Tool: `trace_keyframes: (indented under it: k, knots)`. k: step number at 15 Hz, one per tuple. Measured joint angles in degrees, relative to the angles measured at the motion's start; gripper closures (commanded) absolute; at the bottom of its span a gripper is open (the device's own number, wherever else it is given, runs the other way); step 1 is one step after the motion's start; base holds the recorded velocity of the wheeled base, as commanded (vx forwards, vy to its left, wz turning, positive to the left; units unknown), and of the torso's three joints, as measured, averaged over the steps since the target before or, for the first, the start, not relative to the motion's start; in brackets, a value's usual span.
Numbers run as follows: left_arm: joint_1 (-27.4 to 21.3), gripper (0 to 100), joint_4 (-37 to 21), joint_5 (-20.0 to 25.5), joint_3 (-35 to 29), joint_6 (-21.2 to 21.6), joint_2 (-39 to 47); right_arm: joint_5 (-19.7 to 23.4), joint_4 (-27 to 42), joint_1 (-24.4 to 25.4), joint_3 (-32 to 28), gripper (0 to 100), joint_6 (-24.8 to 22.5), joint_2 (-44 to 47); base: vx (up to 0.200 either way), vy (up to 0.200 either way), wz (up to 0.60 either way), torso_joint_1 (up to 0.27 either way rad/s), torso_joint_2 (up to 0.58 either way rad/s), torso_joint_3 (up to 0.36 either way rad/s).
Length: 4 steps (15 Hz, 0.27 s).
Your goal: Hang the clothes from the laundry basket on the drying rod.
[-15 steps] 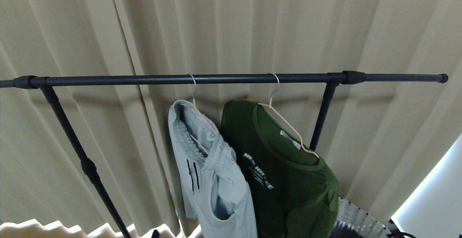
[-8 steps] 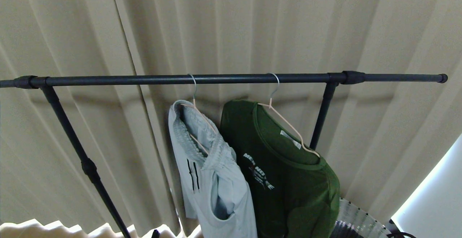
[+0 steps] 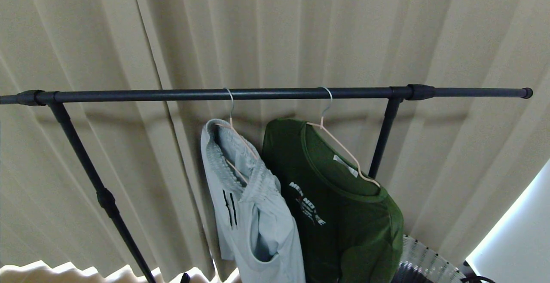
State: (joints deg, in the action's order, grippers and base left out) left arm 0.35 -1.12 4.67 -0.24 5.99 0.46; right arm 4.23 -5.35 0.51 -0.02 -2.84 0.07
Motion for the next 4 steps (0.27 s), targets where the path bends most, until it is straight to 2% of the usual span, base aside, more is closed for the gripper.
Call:
trace_keyframes:
  k: [4]
  knots:
    - [0.02, 0, -0.02, 0.0, 0.0, -0.02, 0.02, -0.29, 0.0, 0.0, 0.02, 0, 0.28, 0.0, 0.0, 0.0, 0.0, 0.0, 0.0, 0.0]
